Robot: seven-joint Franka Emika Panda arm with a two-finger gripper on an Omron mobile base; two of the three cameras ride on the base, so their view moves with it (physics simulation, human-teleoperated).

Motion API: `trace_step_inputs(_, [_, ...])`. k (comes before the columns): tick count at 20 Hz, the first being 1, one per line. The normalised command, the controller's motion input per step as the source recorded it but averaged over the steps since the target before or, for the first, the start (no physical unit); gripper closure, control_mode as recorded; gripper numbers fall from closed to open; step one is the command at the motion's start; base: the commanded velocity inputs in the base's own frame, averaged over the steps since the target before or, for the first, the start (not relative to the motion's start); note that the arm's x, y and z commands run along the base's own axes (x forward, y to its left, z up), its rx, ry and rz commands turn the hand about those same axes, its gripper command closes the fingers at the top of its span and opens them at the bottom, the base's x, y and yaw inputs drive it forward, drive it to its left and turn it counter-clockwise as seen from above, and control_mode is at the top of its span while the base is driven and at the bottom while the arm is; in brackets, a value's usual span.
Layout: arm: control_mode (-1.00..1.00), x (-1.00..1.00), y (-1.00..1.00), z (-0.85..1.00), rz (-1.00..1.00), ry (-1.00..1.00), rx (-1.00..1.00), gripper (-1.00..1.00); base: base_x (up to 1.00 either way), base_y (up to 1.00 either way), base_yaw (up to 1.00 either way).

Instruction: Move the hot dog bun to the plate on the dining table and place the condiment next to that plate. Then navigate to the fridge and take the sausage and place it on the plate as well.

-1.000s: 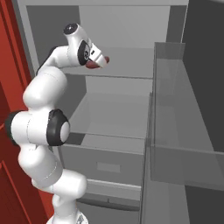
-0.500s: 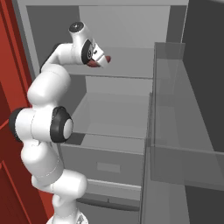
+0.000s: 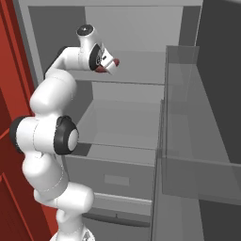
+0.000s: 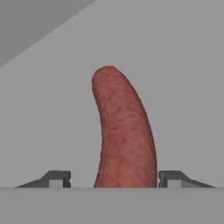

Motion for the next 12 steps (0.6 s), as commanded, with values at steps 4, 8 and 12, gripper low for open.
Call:
trace_step_inputs(4, [-1.00, 0.00, 0.00, -0.35, 0.00, 0.04, 0.00, 1.00, 0.00, 0.00, 0.00])
trace_step_inputs(8, [-1.00, -0.18, -0.02, -0.27, 0.00, 0.03, 0.00, 1.00, 0.00, 0.00, 0.00])
trace_step_inputs(12, [-1.00, -0.64, -0.17, -0.14, 0.00, -0.01, 0.00, 1.00, 0.00, 0.00, 0.00])
